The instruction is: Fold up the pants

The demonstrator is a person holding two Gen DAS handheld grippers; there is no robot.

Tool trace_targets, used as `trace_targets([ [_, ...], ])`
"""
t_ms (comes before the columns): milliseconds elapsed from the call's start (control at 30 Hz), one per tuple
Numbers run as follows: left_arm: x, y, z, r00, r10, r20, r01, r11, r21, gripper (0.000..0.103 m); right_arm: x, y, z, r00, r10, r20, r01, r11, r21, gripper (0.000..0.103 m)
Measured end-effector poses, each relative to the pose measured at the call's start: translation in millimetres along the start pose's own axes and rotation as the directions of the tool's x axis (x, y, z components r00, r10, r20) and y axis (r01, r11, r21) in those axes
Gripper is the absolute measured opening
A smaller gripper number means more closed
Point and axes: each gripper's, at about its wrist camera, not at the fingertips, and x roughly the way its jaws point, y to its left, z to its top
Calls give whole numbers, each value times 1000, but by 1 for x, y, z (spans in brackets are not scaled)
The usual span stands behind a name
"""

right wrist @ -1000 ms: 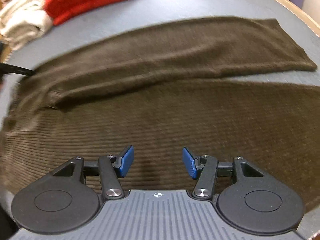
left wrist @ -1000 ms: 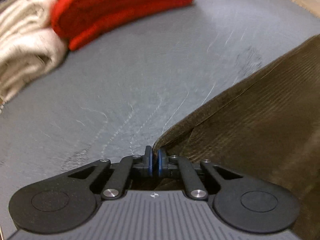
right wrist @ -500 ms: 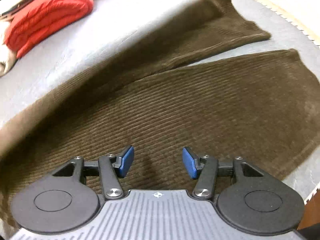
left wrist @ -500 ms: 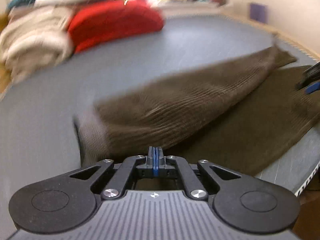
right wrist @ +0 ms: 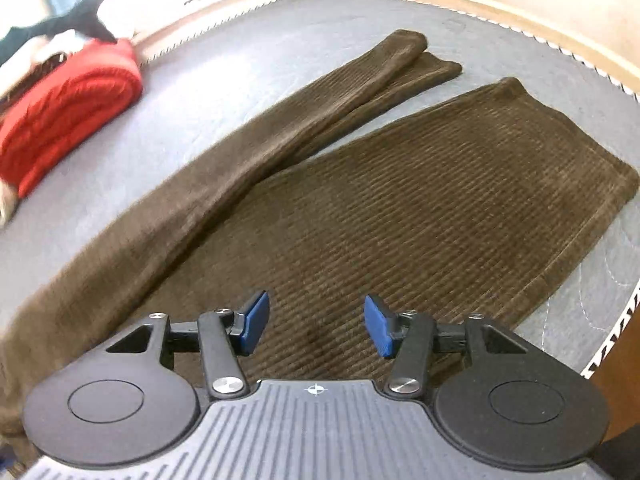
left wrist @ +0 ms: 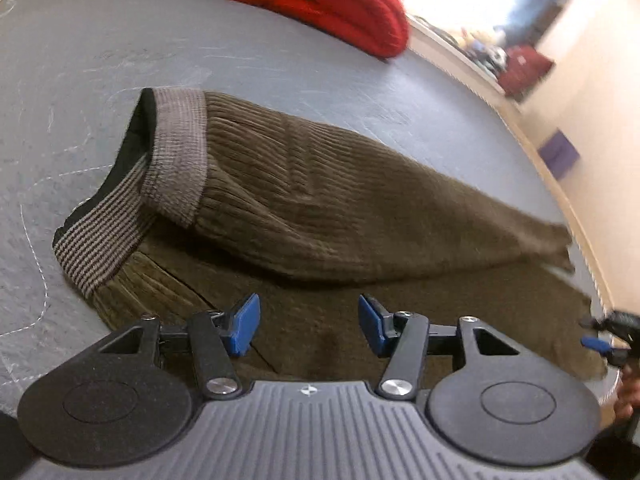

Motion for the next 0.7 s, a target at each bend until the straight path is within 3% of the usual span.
trace_targets([
  [67,8,7,7,1000,8,-5,-8,1000,-27,60,-6,-6,9,999,37,23,-38,998,42,35],
  [300,27,18,19,998,4,64,1,997,-83,69,-19,-30,93,977,154,146,-171,979,115,33],
  [433,39,16,21,997,7,80,-2,998,-68,72,21,-57,143,979,173,106,-189,970,156,35],
  [533,42,21,24,995,4,96,6,995,-101,72,55,-79,160,980,161,115,-184,956,227,35],
  [633,43,27,27,995,12,99,-1,995,-102,63,96,-100,168,974,184,131,-216,928,303,35],
  [700,44,29,28,994,33,103,-21,994,-108,41,123,-111,174,975,187,123,-220,902,371,35],
])
